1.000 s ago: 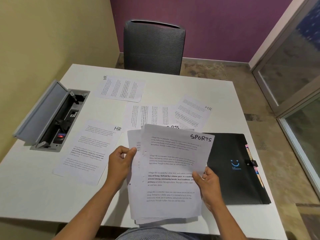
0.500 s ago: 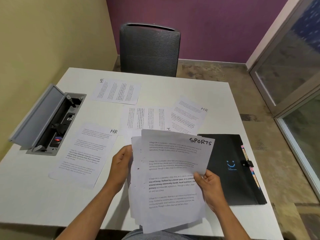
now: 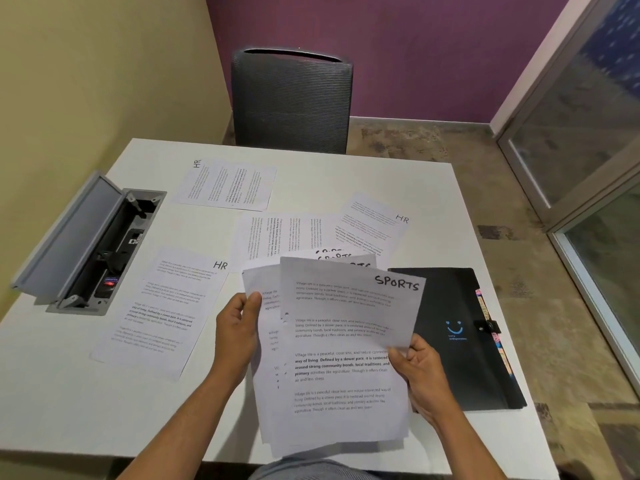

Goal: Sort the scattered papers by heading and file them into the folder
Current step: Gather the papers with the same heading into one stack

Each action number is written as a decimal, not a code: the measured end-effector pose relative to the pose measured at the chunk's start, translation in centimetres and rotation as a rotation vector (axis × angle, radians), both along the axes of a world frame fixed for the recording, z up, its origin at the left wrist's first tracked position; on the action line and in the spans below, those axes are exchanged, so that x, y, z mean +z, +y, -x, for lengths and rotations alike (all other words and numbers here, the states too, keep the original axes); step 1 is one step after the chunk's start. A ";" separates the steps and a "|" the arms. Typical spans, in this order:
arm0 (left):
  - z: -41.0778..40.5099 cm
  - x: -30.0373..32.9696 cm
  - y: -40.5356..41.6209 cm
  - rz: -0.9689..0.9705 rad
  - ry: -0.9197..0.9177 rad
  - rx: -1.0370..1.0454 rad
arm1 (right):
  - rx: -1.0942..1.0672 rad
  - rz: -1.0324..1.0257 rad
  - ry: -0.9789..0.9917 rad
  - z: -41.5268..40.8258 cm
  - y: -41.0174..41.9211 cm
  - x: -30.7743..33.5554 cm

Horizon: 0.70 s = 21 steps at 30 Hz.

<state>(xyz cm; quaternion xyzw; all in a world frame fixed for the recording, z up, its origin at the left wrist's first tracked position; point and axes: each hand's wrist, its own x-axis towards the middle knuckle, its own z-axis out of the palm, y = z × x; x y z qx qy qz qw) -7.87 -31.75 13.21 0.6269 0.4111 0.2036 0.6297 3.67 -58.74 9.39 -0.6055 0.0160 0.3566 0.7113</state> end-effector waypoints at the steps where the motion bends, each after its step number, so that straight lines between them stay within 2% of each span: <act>1: -0.1 0.1 -0.1 -0.012 0.002 0.003 | 0.021 0.003 0.008 -0.2 -0.3 0.0; 7: -0.9 0.9 -0.6 -0.120 -0.023 -0.007 | 0.148 0.044 0.012 -1.2 -0.7 0.5; 11: -1.4 1.1 -0.7 -0.047 -0.061 -0.032 | 0.195 0.080 -0.003 -1.9 -0.3 0.7; 17: -1.0 1.6 -1.4 -0.030 -0.119 -0.183 | 0.222 0.116 0.002 -2.3 -0.1 0.6; 21: -0.8 1.5 -2.2 -0.105 -0.053 -0.215 | 0.192 0.164 0.004 -2.4 0.2 0.3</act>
